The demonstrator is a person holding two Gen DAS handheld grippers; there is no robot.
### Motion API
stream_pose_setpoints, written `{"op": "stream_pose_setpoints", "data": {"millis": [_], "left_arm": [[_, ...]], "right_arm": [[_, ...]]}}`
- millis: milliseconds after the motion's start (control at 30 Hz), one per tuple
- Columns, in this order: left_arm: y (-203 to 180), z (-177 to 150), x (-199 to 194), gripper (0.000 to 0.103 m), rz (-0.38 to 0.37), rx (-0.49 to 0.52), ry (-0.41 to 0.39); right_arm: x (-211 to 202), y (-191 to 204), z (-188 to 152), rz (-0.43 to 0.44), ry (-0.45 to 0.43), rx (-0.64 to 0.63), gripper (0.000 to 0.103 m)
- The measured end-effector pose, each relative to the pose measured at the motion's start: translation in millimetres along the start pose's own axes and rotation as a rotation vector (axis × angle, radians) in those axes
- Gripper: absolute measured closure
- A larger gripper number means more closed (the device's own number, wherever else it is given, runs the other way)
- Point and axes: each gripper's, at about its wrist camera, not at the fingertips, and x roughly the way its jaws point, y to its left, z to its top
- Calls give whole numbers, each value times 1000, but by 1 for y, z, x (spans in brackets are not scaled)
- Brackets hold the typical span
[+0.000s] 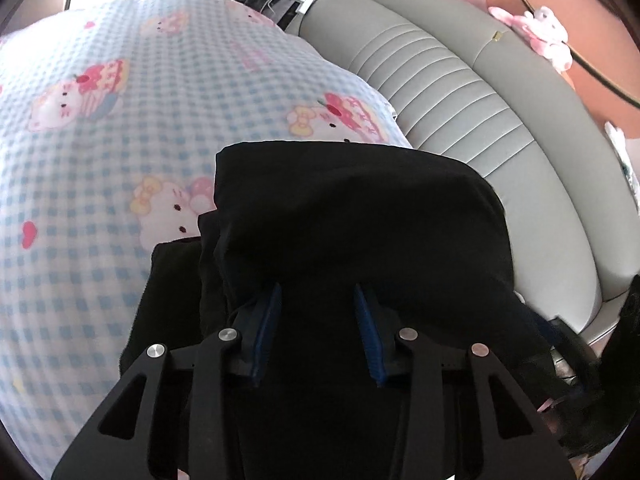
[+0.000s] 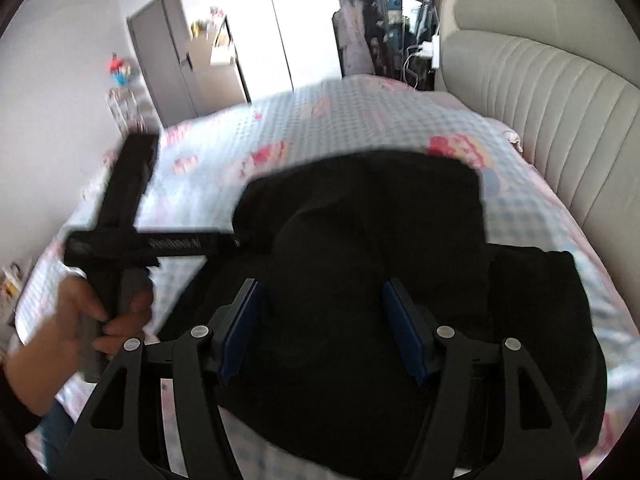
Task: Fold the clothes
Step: 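Lower the jacket onto the folded clothes stack and open both grippers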
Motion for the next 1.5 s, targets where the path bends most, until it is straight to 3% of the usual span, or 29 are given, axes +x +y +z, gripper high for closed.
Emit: {"op": "stream_pose_setpoints", "data": {"millis": [67, 133, 267, 433, 600, 667, 733, 767, 900, 1033, 1100, 1167, 1367, 1500], "left_arm": [[-3, 7, 14, 62, 10, 0, 3], [0, 9, 18, 62, -17, -31, 11], [-11, 6, 18, 61, 17, 16, 13], [-12, 0, 7, 60, 47, 0, 3], [-49, -37, -41, 43, 100, 105, -158], [-65, -50, -40, 36, 103, 163, -148], [-76, -54, -19, 33, 191, 239, -84], [-75, -53, -15, 31, 205, 243, -73], [-57, -40, -19, 29, 146, 164, -39], [-51, -45, -22, 28, 276, 258, 7], [-37, -46, -25, 21, 358, 277, 31], [-16, -43, -38, 23, 336, 219, 37], [11, -41, -96, 24, 242, 126, -86], [31, -26, -126, 24, 283, 53, -131]], "right_arm": [[-14, -22, -5, 10, -41, 118, 38], [-17, -39, -16, 7, -22, 172, 38], [-19, -40, -38, 16, 0, 162, 38], [-10, -31, -45, -43, 48, 117, 37], [-8, -25, -43, -96, 64, 83, 31], [-2, -23, -43, -117, 66, 76, 27], [5, -21, -42, -139, 68, 68, 24], [8, -21, -40, -153, 74, 62, 24], [4, -14, -32, -198, 69, 84, 23], [2, -3, -31, -235, 84, 48, 19], [7, 0, -32, -257, 107, 11, 16], [6, -3, -32, -264, 104, 33, 16], [-14, 8, -13, -270, 26, 78, 16], [-18, 36, 5, -262, -6, 68, 11]]}}
